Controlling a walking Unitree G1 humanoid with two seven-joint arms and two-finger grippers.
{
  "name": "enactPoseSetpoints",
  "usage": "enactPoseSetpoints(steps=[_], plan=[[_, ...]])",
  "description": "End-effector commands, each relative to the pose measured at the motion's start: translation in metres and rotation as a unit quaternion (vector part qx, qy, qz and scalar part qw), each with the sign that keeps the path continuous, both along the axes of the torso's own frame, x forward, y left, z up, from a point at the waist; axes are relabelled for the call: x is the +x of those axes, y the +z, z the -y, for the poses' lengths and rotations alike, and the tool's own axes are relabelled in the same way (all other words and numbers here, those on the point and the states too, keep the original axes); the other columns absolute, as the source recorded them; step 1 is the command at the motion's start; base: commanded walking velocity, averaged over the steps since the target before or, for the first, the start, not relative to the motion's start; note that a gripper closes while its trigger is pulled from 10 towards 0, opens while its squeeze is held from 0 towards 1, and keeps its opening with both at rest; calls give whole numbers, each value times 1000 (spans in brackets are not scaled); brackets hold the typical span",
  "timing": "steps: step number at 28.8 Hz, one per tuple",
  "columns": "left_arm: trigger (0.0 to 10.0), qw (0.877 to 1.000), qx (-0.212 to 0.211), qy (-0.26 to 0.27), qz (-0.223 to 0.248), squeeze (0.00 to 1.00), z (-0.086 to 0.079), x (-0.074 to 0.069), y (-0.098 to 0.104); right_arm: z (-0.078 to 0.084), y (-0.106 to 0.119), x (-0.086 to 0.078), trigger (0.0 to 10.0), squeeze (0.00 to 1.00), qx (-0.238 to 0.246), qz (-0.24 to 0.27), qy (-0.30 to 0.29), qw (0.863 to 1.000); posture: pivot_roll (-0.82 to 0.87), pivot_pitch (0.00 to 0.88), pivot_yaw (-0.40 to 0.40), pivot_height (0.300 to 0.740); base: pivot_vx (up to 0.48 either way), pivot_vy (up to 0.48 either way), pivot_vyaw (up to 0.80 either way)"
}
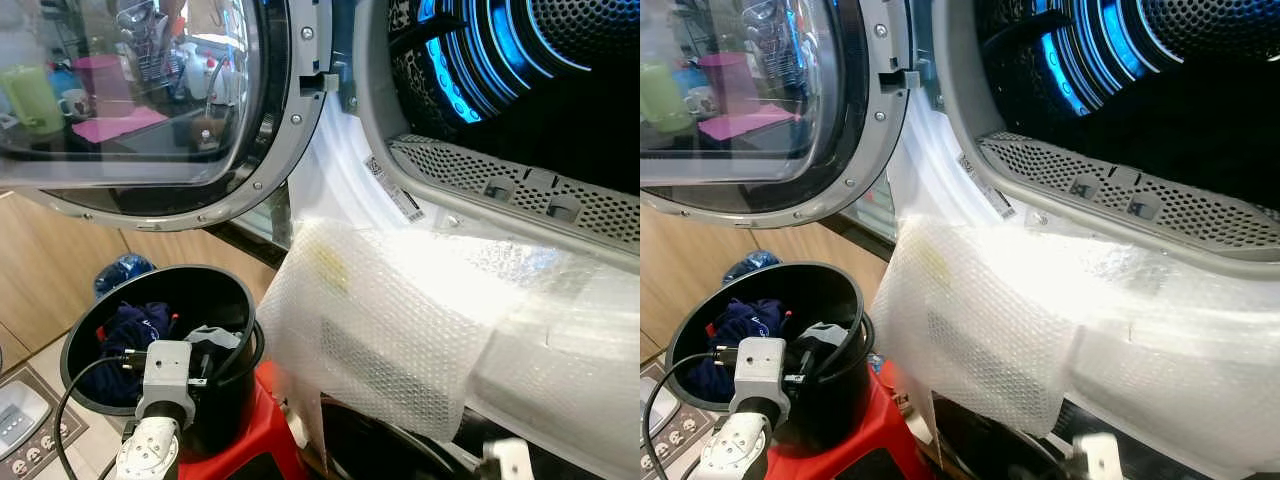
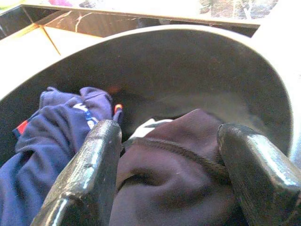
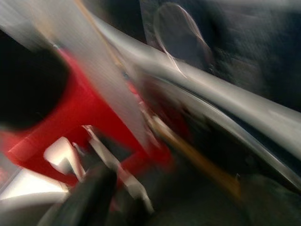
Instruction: Clothes washing
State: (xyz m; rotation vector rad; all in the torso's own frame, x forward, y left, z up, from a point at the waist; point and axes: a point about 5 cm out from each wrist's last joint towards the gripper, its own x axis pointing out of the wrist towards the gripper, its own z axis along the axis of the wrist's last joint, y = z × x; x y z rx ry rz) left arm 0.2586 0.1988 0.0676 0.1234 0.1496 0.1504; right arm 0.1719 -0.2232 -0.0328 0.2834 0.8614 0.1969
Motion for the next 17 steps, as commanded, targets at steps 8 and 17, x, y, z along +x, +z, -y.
enactPoseSetpoints(steps=[8,17], plan=[[10000,1000,18,-5,16,0,0,-4,9,18,-57,-41,10000,0,-100,-142,-233,957,-32,52,22,740,0,0,0],[10000,988,46,12,145,0,-3,-14,60,2,-71,-58,10000,0,-151,-187,-225,944,5,51,22,740,0,0,0]])
